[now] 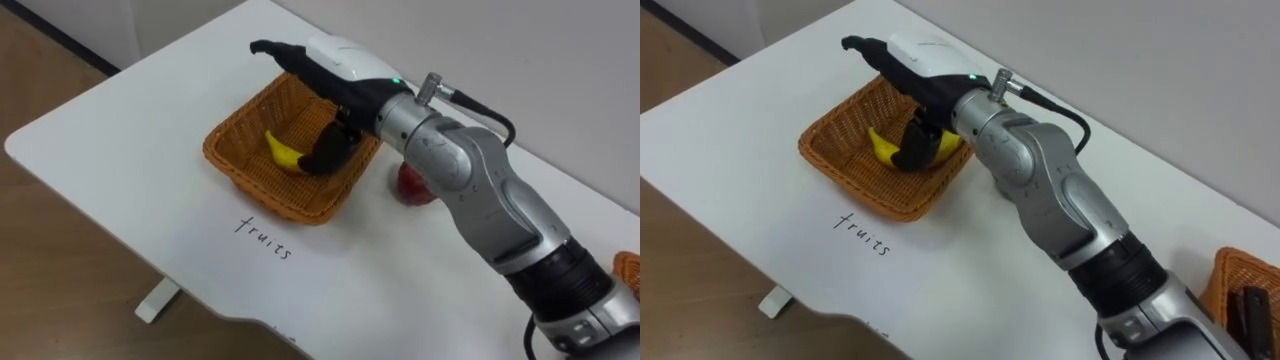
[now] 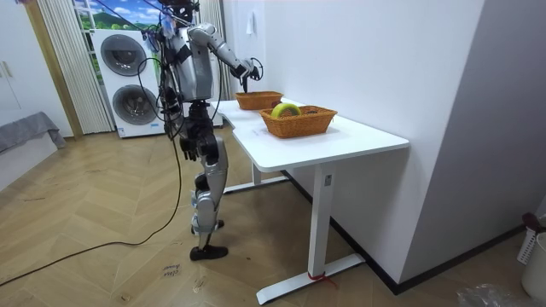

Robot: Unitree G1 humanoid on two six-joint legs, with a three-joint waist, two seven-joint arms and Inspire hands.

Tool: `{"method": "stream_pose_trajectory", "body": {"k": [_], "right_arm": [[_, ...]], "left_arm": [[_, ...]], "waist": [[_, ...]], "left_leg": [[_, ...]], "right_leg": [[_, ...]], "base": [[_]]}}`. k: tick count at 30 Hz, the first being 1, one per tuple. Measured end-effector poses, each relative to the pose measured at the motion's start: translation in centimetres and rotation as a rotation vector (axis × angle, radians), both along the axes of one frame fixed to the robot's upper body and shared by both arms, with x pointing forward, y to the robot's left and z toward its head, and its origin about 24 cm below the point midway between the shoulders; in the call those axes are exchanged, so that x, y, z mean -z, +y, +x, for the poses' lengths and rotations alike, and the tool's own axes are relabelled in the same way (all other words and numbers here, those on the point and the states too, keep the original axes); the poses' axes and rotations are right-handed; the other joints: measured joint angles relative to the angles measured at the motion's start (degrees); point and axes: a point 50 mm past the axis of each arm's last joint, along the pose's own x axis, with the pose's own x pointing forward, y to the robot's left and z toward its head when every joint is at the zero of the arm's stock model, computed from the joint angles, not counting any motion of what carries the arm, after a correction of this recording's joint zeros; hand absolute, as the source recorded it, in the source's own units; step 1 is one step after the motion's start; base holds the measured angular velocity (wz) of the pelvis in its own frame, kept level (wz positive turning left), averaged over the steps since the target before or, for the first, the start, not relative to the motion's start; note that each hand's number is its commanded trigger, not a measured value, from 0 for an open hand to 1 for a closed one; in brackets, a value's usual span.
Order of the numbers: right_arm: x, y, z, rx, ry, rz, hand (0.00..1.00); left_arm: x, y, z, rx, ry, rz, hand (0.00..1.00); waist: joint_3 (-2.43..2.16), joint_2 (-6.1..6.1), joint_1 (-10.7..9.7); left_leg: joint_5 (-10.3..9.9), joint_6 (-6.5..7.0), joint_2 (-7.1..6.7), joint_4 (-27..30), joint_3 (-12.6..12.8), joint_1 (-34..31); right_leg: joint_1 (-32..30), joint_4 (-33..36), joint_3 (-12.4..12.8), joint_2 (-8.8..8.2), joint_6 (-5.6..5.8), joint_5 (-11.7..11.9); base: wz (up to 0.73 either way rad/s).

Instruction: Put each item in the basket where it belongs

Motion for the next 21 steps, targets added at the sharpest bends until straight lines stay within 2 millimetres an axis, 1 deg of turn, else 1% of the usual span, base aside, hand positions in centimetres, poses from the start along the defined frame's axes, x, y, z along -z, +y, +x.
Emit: {"method": "stream_pose_trajectory", "body": {"k": [4,7,10,11,13,15,16,18,19,21], "right_arm": [[-0.2,-0.4,0.2,0.02,-0.001,0.013,0.0],[-0.6,-1.1,0.4,0.049,-0.008,0.057,0.0],[-1.0,-2.0,0.7,0.093,-0.029,0.103,0.0],[-1.2,-2.5,0.8,0.115,-0.043,0.129,0.0],[-1.4,-3.5,1.0,0.159,-0.061,0.164,0.0],[-1.5,-5.0,1.2,0.217,-0.07,0.226,0.0],[-1.6,-5.4,1.2,0.229,-0.072,0.235,0.0],[-1.4,-7.3,1.2,0.297,-0.075,0.299,0.0],[-1.3,-7.7,1.2,0.313,-0.073,0.32,0.0],[-1.0,-8.8,1.1,0.359,-0.067,0.396,0.0]], "left_arm": [[0.1,-0.2,-0.2,-0.006,0.011,-0.002,0.0],[0.1,-0.2,-0.4,-0.009,0.015,-0.002,0.0],[0.1,0.0,-0.6,-0.027,0.011,-0.001,0.0],[0.0,0.1,-0.8,-0.041,0.01,0.001,0.0],[0.0,0.3,-1.1,-0.06,0.014,0.001,0.0],[0.1,0.3,-1.5,-0.072,0.021,0.001,0.0],[0.1,0.4,-1.7,-0.078,0.022,0.001,0.0],[0.1,0.2,-1.9,-0.088,0.028,0.001,0.0],[0.2,0.1,-1.9,-0.089,0.028,-0.001,0.0],[0.4,-0.6,-2.2,-0.106,0.037,-0.017,0.0]], "waist": [[0.0,0.01,0.0],[-0.01,0.06,-0.1],[-0.01,0.26,-0.7],[-0.04,0.34,-1.3],[-0.08,0.67,-1.7],[-0.13,1.12,-2.6],[-0.13,1.24,-2.8],[-0.18,1.89,-3.6],[-0.19,2.11,-3.7],[-0.47,3.0,-4.7]], "left_leg": [[0.0,0.0,0.03,0.0,0.1,0.1],[0.0,0.0,0.03,0.1,0.1,0.2],[0.0,0.0,0.03,0.1,0.1,0.2],[0.0,0.0,0.04,0.1,0.1,0.2],[0.0,0.0,0.02,0.2,0.2,0.3],[0.0,0.01,0.0,0.2,0.3,0.4],[0.0,0.01,0.0,0.2,0.4,0.4],[0.0,0.01,0.02,0.3,0.8,0.5],[0.0,0.01,0.06,0.3,1.1,0.6],[0.0,0.06,0.12,0.1,2.1,1.2]], "right_leg": [[0.0,0.0,0.0,0.01,0.0,0.0],[0.1,0.0,0.0,0.02,-0.01,0.0],[0.1,0.0,0.4,0.03,-0.02,0.0],[0.2,0.0,0.4,0.02,-0.02,0.0],[0.4,0.0,0.4,0.0,-0.04,0.0],[0.3,0.0,0.4,-0.08,-0.04,0.0],[0.3,0.0,0.5,-0.08,-0.04,0.0],[0.3,0.1,1.0,-0.11,-0.05,0.0],[0.3,0.0,1.3,-0.12,-0.05,0.0],[0.5,0.1,2.0,-0.18,-0.06,0.0]], "base": [[0.0],[0.0],[0.0],[0.0],[0.0],[0.0],[-0.03],[-0.08],[-0.19],[-0.24]]}}
